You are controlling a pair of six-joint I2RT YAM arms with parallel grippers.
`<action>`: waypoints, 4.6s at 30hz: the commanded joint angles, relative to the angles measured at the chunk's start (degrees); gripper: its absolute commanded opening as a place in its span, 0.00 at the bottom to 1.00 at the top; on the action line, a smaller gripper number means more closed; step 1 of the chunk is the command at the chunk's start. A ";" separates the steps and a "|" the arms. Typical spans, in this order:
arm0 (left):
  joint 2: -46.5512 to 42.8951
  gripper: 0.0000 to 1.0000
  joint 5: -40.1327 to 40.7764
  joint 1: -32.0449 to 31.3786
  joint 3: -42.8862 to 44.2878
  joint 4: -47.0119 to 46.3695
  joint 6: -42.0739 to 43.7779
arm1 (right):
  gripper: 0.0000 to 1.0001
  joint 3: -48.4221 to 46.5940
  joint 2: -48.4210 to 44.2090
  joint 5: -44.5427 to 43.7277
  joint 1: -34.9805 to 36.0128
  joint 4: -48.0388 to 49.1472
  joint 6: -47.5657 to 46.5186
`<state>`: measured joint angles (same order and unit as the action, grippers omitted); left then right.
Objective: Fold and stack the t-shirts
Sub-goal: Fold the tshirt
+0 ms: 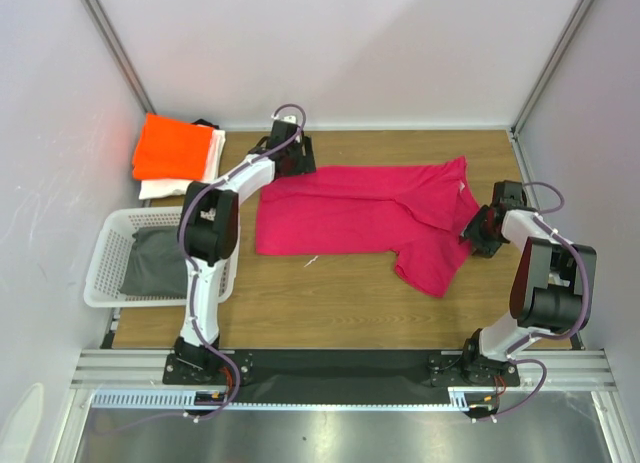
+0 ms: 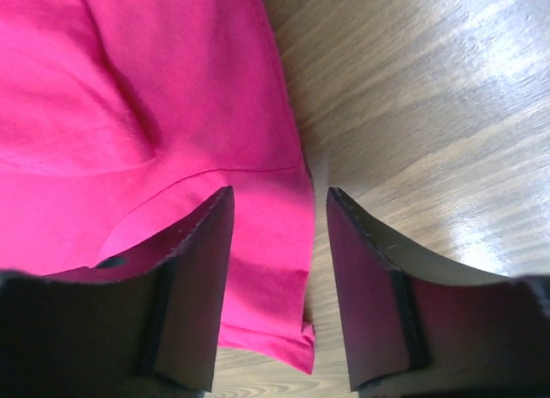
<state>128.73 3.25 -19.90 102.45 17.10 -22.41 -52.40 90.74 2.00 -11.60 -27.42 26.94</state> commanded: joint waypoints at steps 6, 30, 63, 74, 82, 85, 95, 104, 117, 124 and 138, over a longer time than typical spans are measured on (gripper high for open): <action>2.58 0.79 0.27 1.35 2.40 0.65 -6.06 | 0.35 1.95 0.31 -1.29 -0.18 3.78 0.57; 3.90 0.78 -1.23 2.67 -0.15 0.65 -7.73 | 0.10 6.61 -6.62 -8.07 -3.52 -4.48 -4.44; -12.54 0.79 -8.43 1.97 -7.19 1.27 2.99 | 0.61 -51.12 31.07 6.70 -0.71 2.37 -12.87; 0.64 0.79 -6.24 2.15 7.06 4.26 -3.94 | 0.48 -62.91 42.77 9.60 -0.71 0.00 -14.46; 3.20 0.79 -6.41 2.76 6.71 2.85 -7.99 | 0.47 -59.14 41.54 13.20 -0.71 1.92 -17.36; 3.81 0.79 -6.50 3.02 6.88 2.67 -8.96 | 0.47 -58.96 41.88 14.61 -0.62 2.02 -17.71; 5.39 0.79 -7.55 4.78 5.48 2.32 -13.44 | 0.34 -58.52 43.38 15.05 -0.62 1.58 -17.62; 5.92 0.78 -6.94 5.13 4.77 2.67 -15.03 | 0.00 -59.04 43.65 15.49 -1.15 0.18 -18.76; 6.01 0.78 -7.64 5.40 4.24 1.97 -15.03 | 0.32 -57.64 41.19 23.11 -3.96 1.58 -18.94; 5.83 0.79 -8.08 5.40 4.33 1.62 -14.76 | 0.41 -57.46 42.15 23.84 -3.79 1.67 -18.94; 5.31 0.78 -1.51 6.28 4.07 4.95 -16.34 | 0.00 -57.72 42.42 21.38 -4.40 1.23 -19.99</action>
<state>134.28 -2.44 -14.76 107.13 20.29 -37.60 -109.71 134.47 24.75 -15.33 -26.68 8.45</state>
